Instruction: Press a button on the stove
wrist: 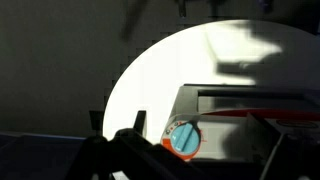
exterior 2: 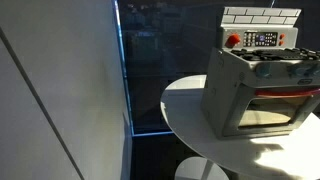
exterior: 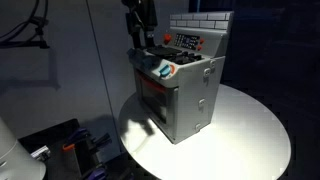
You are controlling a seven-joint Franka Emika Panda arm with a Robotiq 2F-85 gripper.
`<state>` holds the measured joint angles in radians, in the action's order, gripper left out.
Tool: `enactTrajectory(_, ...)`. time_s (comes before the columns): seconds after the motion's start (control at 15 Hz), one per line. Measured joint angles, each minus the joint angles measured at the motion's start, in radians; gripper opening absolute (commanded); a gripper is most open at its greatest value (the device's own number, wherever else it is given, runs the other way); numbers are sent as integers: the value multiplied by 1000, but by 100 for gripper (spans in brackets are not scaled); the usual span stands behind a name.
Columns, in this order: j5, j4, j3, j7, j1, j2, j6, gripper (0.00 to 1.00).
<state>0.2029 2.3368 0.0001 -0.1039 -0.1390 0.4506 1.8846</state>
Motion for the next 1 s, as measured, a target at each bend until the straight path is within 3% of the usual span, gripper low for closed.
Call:
enactTrajectory(0.6, 0, -5, -3, -4, 0, 0, 6, 100)
enactTrajectory(1.0, -16, -60, -12, -48, 0, -33, 99, 100)
